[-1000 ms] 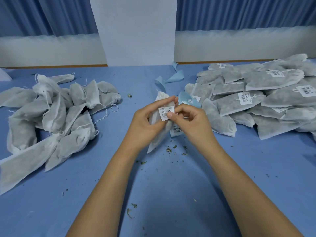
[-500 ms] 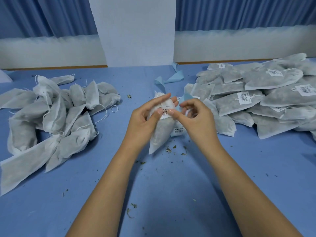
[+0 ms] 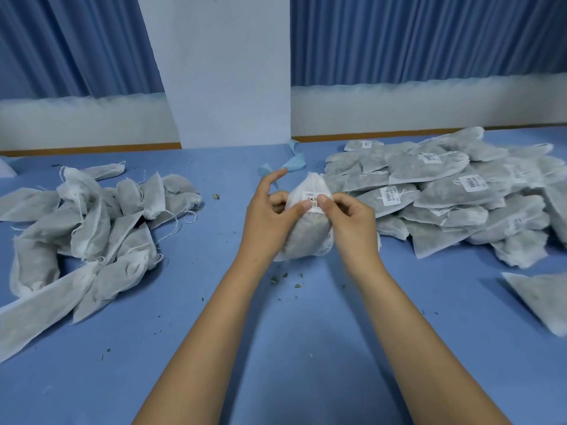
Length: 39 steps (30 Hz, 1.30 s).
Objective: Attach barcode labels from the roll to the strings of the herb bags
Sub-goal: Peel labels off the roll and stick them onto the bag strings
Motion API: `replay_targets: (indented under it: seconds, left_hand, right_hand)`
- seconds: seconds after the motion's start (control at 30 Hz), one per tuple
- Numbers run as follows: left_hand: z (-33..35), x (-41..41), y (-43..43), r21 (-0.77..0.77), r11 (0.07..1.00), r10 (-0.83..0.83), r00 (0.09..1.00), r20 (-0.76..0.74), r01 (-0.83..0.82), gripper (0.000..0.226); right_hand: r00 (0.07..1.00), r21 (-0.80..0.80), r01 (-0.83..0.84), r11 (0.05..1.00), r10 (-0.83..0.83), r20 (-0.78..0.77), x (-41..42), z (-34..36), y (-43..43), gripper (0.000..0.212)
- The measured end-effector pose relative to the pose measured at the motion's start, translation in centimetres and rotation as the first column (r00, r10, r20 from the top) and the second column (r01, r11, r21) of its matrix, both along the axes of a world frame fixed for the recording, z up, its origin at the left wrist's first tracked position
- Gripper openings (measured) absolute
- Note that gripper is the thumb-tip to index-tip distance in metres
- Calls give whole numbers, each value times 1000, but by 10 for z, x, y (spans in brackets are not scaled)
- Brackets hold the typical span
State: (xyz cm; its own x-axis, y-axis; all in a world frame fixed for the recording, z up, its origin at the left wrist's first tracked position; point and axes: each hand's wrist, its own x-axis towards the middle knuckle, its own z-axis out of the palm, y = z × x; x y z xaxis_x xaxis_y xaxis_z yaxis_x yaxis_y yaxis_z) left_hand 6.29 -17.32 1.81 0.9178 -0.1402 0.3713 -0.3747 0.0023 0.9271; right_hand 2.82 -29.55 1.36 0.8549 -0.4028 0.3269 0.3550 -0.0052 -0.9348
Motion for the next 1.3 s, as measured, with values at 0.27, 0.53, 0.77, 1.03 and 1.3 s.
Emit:
replay_targets:
  seconds: [0.27, 0.53, 0.77, 1.03, 1.3]
  left_hand:
    - [-1, -16, -66, -89, 996, -30, 986, -163, 15, 48]
    - [12, -22, -123, -45, 999, -31, 984, -176, 23, 46]
    - [13, -29, -147, -22, 995, -101, 973, -208, 99, 38]
    - [-8, -23, -120, 165, 986, -23, 997, -70, 34, 22]
    - [-15, -15, -18, 166, 915, 349, 928, 130, -367, 19]
  right_hand:
    - [967, 56, -183, 981, 190, -171, -33, -15, -73, 18]
    - [971, 123, -117, 985, 140, -192, -45, -4, -121, 8]
    - [997, 675, -61, 735, 75, 8, -6, 20, -144, 17]
    - [952, 430, -162, 888, 255, -168, -10, -9, -63, 33]
    - [919, 384, -317, 867, 380, -101, 3, -10, 36, 28]
